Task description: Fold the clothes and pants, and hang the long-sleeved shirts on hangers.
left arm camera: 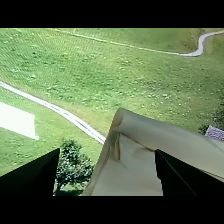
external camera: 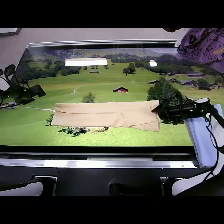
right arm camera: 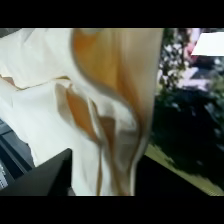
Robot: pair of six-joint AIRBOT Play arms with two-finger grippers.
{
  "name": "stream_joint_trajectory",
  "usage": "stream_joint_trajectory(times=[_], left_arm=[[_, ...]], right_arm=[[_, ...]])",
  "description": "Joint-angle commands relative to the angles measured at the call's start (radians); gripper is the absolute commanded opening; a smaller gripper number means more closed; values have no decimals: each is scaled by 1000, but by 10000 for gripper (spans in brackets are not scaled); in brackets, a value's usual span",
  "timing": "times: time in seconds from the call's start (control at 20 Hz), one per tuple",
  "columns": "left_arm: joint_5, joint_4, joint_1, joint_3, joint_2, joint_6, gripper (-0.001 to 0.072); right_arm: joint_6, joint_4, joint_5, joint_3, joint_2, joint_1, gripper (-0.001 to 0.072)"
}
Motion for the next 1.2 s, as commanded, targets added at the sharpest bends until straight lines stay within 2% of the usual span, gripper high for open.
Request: stream_joint_trajectory(times=[0.0,0.05,0.1,0.15,0.2,0.45,0.7,0.85,1.15], left_arm=[[1,-32,-2,1,0,0,659],[4,-74,-2,1,0,6,608],[11,-124,-7,1,0,25,442],[21,-172,-19,1,-1,42,146],[39,-205,-39,1,-5,40,14],[78,-401,-234,2,-118,37,14],[215,-666,-513,37,-296,36,14],[237,-748,-668,179,-433,-19,14],[241,-748,-896,571,-726,-214,13]], right_arm=[[-4,0,-30,-3,-3,80,167],[14,0,-41,-3,10,85,29],[59,-2,-61,-3,36,85,24],[127,-42,-88,4,79,79,24],[194,-104,-104,17,130,79,23],[426,-397,-56,120,395,82,23],[509,-526,47,223,507,82,23],[514,-529,89,283,517,82,23],[513,-522,130,328,519,82,23]])
